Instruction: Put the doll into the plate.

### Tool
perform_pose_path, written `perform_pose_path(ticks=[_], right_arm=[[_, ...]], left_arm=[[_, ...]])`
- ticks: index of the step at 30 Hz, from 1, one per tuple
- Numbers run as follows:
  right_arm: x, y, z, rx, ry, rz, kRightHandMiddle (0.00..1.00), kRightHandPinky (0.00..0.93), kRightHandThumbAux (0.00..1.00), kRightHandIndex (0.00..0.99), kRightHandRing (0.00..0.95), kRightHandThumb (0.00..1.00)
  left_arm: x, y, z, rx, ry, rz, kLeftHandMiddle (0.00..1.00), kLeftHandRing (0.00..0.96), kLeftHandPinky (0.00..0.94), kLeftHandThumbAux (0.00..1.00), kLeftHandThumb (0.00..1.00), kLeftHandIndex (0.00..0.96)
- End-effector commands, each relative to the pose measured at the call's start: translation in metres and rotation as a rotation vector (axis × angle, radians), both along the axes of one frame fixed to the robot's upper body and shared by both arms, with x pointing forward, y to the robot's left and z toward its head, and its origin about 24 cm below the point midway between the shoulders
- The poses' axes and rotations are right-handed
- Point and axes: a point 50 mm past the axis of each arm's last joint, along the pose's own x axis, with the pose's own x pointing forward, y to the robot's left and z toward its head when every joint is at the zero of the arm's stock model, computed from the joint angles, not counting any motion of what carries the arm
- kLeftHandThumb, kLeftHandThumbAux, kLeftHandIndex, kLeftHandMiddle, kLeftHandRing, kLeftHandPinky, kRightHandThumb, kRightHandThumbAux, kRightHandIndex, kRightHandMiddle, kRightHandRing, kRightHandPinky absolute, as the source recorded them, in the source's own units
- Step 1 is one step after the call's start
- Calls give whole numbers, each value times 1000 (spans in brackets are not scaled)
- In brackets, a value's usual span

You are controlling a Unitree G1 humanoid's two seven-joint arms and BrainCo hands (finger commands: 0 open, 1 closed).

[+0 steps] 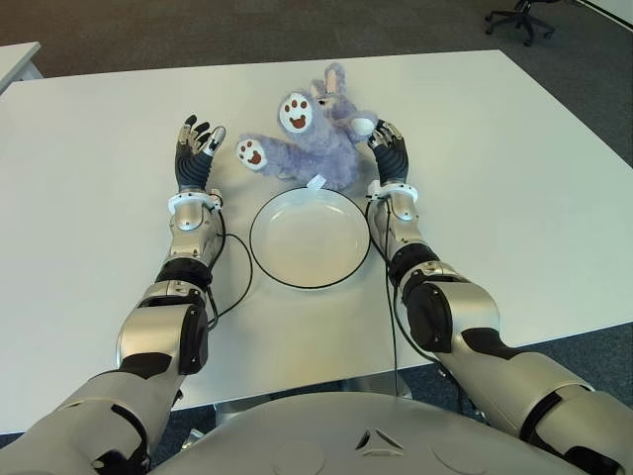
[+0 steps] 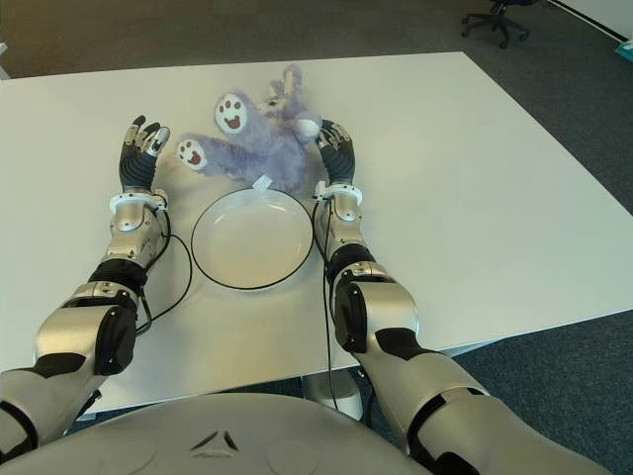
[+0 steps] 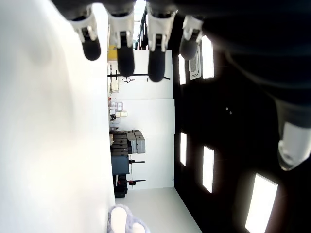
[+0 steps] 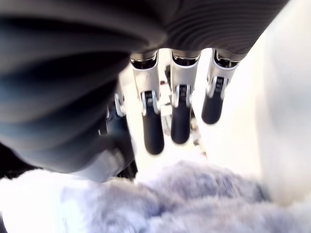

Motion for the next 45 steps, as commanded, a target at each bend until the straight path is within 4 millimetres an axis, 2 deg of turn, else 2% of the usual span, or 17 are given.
perform_pose_path(ticks=[1, 17, 24, 36, 45], right_arm=[[-21, -3, -39, -14, 133, 1, 79, 68, 657, 32, 75, 438], [-22, -3, -39, -63, 126, 27, 2, 28, 637, 0, 4, 383], [-22, -3, -38, -88, 119, 36, 0, 31, 618, 0, 0, 363], [-21, -2, -36, -129, 100, 50, 0, 0, 577, 0, 0, 245], [-21, -2, -35, -131, 100, 59, 0, 3, 582, 0, 0, 201]], left_arm=[[-42, -5, -62, -37, 257, 12, 181, 144, 41, 496, 0, 67], [-41, -5, -61, -40, 259, 22, 177, 141, 56, 493, 0, 79], [-40, -5, -61, -37, 261, 22, 174, 136, 60, 492, 0, 76], [-39, -5, -60, -40, 257, 22, 188, 150, 60, 496, 0, 81], [-38, -5, -59, -38, 255, 17, 187, 145, 42, 505, 0, 92]])
